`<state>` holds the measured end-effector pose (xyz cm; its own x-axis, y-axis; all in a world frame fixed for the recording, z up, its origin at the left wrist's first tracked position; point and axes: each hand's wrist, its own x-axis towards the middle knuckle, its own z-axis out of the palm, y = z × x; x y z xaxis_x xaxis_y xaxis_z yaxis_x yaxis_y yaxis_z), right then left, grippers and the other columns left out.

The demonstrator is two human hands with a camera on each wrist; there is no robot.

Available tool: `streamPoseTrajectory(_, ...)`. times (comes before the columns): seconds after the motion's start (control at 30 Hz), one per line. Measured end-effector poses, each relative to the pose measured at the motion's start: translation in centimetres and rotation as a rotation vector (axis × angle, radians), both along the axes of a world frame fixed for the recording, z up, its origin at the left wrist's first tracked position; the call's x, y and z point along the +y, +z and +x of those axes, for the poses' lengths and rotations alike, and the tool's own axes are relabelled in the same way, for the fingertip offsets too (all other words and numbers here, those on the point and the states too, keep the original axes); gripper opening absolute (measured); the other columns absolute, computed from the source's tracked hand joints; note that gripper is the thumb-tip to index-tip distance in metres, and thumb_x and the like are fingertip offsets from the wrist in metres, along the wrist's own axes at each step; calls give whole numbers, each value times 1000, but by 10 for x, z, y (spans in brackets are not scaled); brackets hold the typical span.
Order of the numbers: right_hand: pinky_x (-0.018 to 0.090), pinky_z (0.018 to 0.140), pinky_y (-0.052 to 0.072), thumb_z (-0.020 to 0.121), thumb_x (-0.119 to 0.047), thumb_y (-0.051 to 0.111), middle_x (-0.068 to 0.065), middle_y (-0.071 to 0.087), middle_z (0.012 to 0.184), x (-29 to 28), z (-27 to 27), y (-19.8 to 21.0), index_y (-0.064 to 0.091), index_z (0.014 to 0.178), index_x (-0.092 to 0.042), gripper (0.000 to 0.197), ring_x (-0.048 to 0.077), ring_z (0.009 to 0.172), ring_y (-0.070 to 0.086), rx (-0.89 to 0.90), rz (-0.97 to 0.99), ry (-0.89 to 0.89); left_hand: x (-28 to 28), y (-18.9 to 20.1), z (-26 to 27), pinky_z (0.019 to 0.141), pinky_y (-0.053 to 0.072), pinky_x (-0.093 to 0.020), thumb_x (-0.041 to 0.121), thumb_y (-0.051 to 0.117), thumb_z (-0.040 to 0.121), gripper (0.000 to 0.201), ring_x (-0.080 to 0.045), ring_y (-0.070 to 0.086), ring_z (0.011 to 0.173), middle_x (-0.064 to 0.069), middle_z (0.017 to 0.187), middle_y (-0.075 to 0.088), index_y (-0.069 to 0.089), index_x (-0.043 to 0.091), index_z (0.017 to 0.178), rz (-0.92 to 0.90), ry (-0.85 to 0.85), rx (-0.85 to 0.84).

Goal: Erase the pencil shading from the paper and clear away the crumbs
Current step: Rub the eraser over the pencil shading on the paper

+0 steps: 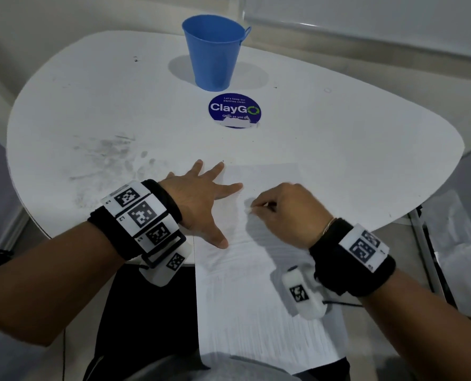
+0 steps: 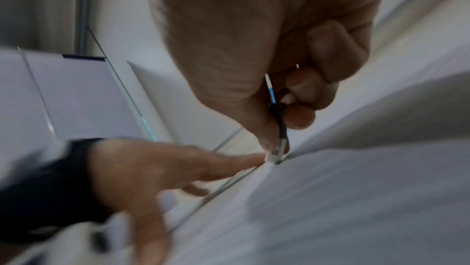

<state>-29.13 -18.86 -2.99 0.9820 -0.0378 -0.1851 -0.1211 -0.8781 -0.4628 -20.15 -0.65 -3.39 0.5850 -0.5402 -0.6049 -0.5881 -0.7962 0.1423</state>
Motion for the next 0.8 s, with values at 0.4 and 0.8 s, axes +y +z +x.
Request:
streamPoseTrajectory(0.4, 27, 78, 52, 94, -30, 62, -23, 73, 98, 18, -9, -12, 78, 98, -28, 16, 5, 85, 66, -65, 86, 48, -1, -1, 0, 121, 4, -63, 78, 74, 65, 121, -24, -27, 151, 14, 163, -30, -10, 60, 150, 10, -9, -12)
streamPoseTrajectory(0.8, 36, 76, 55, 94, -27, 60, -6, 73, 86, 1, 0, -13, 75, 97, -23, 17, 21, 82, 67, -85, 12, -97, 4, 1, 7, 124, -7, -55, 72, 69, 76, 109, -14, -29, 150, 16, 163, -29, -6, 58, 153, -44, -41, 17)
